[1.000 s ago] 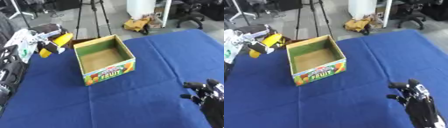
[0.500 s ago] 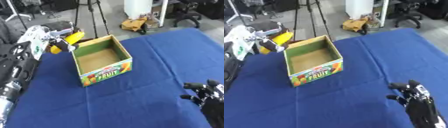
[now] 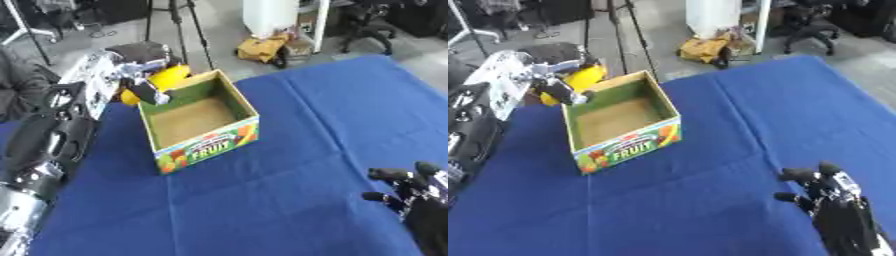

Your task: Pick up objects on the table and place them in the box.

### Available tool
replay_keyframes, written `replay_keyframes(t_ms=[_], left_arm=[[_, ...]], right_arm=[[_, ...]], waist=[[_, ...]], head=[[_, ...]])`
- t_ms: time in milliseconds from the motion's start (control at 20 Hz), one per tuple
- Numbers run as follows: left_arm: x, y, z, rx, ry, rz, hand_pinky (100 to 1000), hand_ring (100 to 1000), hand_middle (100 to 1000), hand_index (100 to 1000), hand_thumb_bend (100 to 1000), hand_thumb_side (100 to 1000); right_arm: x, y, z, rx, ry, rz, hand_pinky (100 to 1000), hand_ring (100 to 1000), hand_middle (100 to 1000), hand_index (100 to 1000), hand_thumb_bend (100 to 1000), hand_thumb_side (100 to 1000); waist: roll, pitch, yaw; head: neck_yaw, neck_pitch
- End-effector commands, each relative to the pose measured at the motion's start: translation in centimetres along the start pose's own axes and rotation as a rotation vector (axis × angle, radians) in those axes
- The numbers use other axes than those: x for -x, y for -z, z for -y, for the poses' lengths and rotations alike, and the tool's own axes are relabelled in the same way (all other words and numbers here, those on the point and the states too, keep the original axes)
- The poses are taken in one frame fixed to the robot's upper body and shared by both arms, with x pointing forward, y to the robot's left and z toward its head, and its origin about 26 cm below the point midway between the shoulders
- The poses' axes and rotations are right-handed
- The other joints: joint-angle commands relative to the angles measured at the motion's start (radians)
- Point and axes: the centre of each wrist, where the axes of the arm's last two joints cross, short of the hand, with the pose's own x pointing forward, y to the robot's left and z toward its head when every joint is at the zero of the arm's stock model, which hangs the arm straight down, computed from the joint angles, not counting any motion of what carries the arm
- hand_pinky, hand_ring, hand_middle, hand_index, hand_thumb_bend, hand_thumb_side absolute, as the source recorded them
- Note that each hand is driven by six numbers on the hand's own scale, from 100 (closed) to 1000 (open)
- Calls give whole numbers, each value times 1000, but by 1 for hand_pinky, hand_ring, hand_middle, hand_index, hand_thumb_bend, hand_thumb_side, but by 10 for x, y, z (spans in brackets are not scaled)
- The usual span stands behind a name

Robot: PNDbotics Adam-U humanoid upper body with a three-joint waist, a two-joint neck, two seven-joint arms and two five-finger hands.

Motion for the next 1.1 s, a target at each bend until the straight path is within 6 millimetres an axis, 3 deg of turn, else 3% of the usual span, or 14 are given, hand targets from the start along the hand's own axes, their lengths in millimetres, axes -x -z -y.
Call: replay_keyframes(t_ms=[50,800,1000,1100], left_arm=[[-2,1,-12,-21,50,7,705,171,366,756,267,100],[-24,21,34,84,82,63,700,180,378,766,287,100],[-26,23,47,145,81,67,720,271,435,801,317,100],[-26,23,52,175,80,71,745,374,479,817,356,100]], right_arm=[[-7,3,1,-21,-20,19,703,980,664,715,100,1000],[-9,7,-2,-36,-19,29,703,980,662,715,100,1000],[-10,8,-2,-38,-19,31,703,980,662,715,100,1000],[-10,8,-2,-37,-19,32,703,980,662,715,100,1000]], waist=[[-6,-11,-3],[-2,10,-24],[-1,12,-24],[-2,13,-25]], head=[[5,-6],[8,-16],[6,-19],[4,-20]])
